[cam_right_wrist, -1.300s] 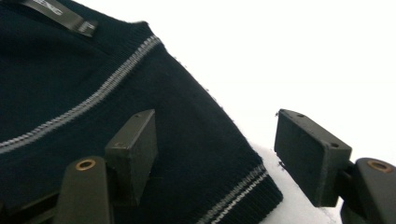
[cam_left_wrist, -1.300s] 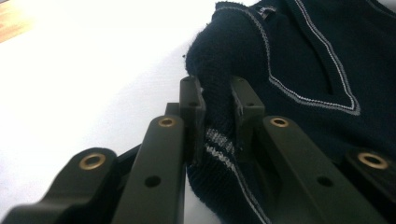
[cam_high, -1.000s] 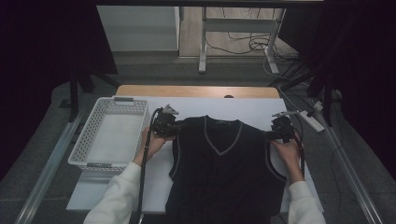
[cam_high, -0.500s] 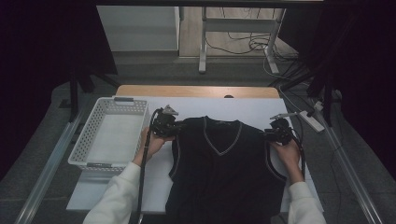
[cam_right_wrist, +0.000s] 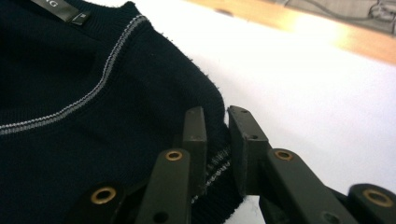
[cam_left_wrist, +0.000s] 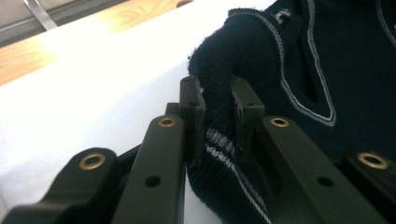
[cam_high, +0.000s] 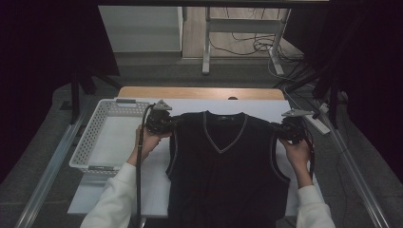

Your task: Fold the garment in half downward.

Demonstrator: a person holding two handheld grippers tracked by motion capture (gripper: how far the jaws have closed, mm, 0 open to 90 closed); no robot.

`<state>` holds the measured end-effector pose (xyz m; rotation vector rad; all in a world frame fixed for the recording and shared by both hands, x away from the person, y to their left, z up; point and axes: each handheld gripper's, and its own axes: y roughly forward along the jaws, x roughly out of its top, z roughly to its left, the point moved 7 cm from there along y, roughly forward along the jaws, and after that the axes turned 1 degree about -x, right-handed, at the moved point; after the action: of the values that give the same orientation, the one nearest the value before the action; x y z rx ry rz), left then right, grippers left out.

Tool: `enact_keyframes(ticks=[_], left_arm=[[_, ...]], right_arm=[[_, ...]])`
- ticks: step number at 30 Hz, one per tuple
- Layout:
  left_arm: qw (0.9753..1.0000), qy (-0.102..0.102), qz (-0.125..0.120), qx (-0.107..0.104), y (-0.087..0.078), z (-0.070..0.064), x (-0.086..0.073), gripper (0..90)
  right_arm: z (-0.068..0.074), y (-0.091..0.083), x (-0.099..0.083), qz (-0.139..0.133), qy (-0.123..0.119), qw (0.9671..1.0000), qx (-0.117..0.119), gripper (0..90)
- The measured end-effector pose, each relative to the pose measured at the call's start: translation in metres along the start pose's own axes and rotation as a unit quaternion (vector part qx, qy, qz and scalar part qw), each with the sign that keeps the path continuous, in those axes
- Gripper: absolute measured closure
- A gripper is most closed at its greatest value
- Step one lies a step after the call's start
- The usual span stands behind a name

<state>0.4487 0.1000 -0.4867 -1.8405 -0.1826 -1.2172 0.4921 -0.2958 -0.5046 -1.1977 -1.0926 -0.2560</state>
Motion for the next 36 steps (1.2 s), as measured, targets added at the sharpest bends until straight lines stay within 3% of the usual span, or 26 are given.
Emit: enact_keyframes(ticks=[21, 29, 36], left_arm=[[0.9984, 0.008, -0.056, 0.004, -0.035, 0.007, 0.016, 76.9], [0.9997, 0.013, -0.022, 0.004, -0.016, 0.004, 0.007, 76.8], [0.9997, 0.011, -0.014, 0.018, -0.010, 0.008, 0.008, 76.9]], right_arm=[[0.001, -0.037, 0.027, -0.085, 0.011, 0.9963, 0.001, 76.7], [0.007, -0.024, 0.022, -0.058, 0.003, 0.9983, 0.005, 76.5], [0.010, -0.014, 0.018, -0.041, 0.002, 0.9991, 0.006, 76.5]])
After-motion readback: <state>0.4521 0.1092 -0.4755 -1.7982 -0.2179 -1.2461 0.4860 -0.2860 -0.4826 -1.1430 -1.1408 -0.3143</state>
